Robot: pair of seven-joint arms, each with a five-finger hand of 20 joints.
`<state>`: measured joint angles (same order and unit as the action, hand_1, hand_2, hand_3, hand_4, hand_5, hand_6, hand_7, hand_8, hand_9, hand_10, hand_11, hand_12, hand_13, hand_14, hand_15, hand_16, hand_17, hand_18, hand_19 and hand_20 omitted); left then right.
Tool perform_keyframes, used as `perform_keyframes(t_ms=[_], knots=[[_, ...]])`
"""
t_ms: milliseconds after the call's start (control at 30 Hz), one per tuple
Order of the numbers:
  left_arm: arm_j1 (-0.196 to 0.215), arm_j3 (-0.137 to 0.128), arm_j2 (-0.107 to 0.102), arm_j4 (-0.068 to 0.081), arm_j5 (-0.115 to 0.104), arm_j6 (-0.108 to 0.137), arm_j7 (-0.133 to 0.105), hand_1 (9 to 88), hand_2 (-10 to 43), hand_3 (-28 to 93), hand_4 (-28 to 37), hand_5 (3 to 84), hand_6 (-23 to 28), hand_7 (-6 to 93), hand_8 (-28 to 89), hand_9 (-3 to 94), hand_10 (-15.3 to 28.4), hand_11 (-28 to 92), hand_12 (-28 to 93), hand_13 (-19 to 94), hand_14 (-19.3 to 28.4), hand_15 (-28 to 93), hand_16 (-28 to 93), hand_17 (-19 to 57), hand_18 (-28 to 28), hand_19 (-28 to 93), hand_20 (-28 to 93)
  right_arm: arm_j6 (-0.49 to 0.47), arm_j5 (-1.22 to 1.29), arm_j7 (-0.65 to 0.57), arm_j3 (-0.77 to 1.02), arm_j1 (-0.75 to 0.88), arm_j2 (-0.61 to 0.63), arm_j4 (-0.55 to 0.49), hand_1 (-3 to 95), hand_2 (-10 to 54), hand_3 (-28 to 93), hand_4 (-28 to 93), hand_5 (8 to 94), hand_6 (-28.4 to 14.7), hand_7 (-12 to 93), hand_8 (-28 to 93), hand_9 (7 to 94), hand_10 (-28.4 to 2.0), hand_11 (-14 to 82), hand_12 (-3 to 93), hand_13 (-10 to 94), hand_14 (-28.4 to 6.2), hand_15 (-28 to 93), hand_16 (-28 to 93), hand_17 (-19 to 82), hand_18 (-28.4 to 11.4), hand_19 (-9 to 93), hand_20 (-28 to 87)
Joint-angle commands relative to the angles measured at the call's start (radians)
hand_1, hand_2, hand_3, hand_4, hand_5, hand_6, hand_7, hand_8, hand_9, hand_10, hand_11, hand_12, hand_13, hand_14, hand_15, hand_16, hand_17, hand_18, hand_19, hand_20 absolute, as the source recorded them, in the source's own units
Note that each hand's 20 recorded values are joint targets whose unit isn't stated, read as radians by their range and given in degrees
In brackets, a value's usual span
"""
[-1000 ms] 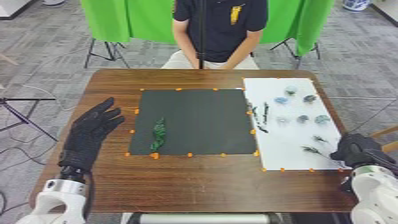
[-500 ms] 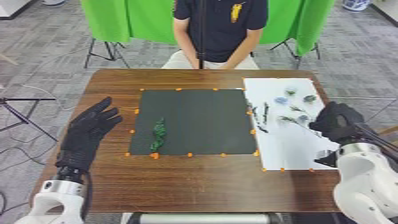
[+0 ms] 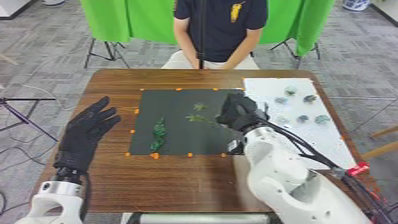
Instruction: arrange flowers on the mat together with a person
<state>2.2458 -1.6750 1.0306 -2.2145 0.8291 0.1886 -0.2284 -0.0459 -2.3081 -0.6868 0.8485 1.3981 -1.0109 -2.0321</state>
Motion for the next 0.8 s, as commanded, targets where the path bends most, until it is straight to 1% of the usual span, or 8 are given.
perform_keyframes(t_ms=[33, 167, 333, 467, 533, 600, 633, 800], knots=[[-0.003, 0.002, 0.001, -0.001, 0.001, 0.007, 0.011, 24.5, 5.6, 78, -25.7, 37.8, 7.2, 12.4, -10, 32.3, 17.4, 25, 7, 23, 22.3, 40, -7, -10.5, 22.4, 41, 10, -0.047, -0.069, -0.02, -0.132, -0.085, -0.097, 0.1, 54.9, -9.5, 68, -28, 88.3, -0.8, 18, 11, 90.6, -10.4, 40.3, 23.8, 84, -7.3, 67, 23, 52, -19.4, 93, 32], [-0.009, 0.004, 0.0, 0.002, 0.003, 0.002, 0.017, 24.5, 5.4, 78, -25.3, 37.6, 7.2, 12.1, -10, 31.6, 17.3, 25, 7, 23, 21.8, 40, -7, -10.2, 22.1, 41, 10, -0.079, -0.103, -0.028, -0.162, -0.1, -0.132, 0.151, 54.9, -9.5, 68, -28, 88.5, -1.0, 18, 11, 90.6, -10.6, 40.3, 23.8, 84, -7.5, 67, 23, 52, -19.5, 93, 32], [-0.017, 0.009, -0.002, 0.005, 0.004, -0.001, 0.02, 24.7, 5.1, 78, -25.0, 37.6, 7.4, 11.9, -10, 30.9, 17.0, 25, 6, 22, 21.3, 39, -7, -10.2, 21.9, 40, 10, -0.131, -0.154, -0.082, -0.198, -0.107, -0.158, 0.179, 54.3, -9.5, 68, -28, 88.6, -0.8, 18, 11, 90.8, -10.7, 40.4, 23.8, 85, -7.9, 67, 23, 52, -19.9, 93, 33], [-0.018, 0.006, 0.002, 0.005, 0.008, -0.006, 0.026, 24.9, 4.8, 79, -24.9, 37.8, 7.5, 11.6, -9, 30.7, 17.0, 25, 6, 21, 21.4, 39, -7, -10.2, 21.7, 40, 11, -0.17, -0.164, -0.101, -0.206, -0.096, -0.18, 0.18, 54.0, -9.5, 67, -26, 89.4, -0.8, 19, 12, 91.6, -10.9, 41.4, 23.7, 85, -8.2, 68, 23, 53, -21.1, 93, 37], [-0.021, 0.006, 0.004, 0.006, 0.009, -0.011, 0.035, 24.9, 4.7, 79, -24.9, 37.9, 7.5, 11.5, -9, 30.6, 17.0, 25, 6, 21, 21.4, 39, -7, -10.2, 21.6, 40, 11, -0.188, -0.162, -0.102, -0.211, -0.09, -0.185, 0.175, 53.8, -9.5, 67, -26, 89.6, -0.9, 19, 13, 91.8, -10.9, 41.8, 23.8, 86, -8.4, 68, 23, 53, -21.3, 93, 37], [-0.026, 0.008, 0.005, 0.008, 0.011, -0.017, 0.039, 24.9, 4.5, 79, -24.9, 38.1, 7.6, 11.4, -9, 30.4, 17.1, 25, 5, 21, 21.3, 39, -8, -10.2, 21.5, 39, 11, -0.177, -0.159, -0.101, -0.212, -0.082, -0.191, 0.172, 53.7, -9.5, 66, -25, 89.9, -1.0, 19, 13, 91.9, -11.0, 41.9, 23.8, 86, -8.5, 69, 23, 53, -21.3, 93, 38], [-0.022, 0.008, 0.006, 0.006, 0.012, -0.016, 0.042, 24.9, 4.4, 79, -24.8, 38.1, 7.6, 11.3, -9, 30.3, 17.2, 25, 5, 21, 21.2, 39, -8, -10.2, 21.4, 39, 11, -0.19, -0.158, -0.1, -0.202, -0.071, -0.202, 0.169, 53.5, -9.5, 66, -25, 90.0, -1.1, 19, 13, 92.0, -11.0, 42.0, 23.9, 86, -8.5, 69, 23, 53, -21.4, 93, 38], [-0.029, 0.008, 0.008, 0.008, 0.015, -0.021, 0.054, 25.0, 4.4, 79, -24.8, 38.3, 7.7, 10.7, -9, 30.0, 17.2, 25, 5, 20, 21.0, 39, -8, -10.1, 21.2, 39, 11, -0.192, -0.149, -0.104, -0.206, -0.07, -0.211, 0.168, 52.0, -9.5, 65, -24, 90.7, -1.3, 18, 12, 92.5, -10.8, 41.8, 23.8, 86, -8.4, 69, 23, 54, -21.7, 93, 39]])
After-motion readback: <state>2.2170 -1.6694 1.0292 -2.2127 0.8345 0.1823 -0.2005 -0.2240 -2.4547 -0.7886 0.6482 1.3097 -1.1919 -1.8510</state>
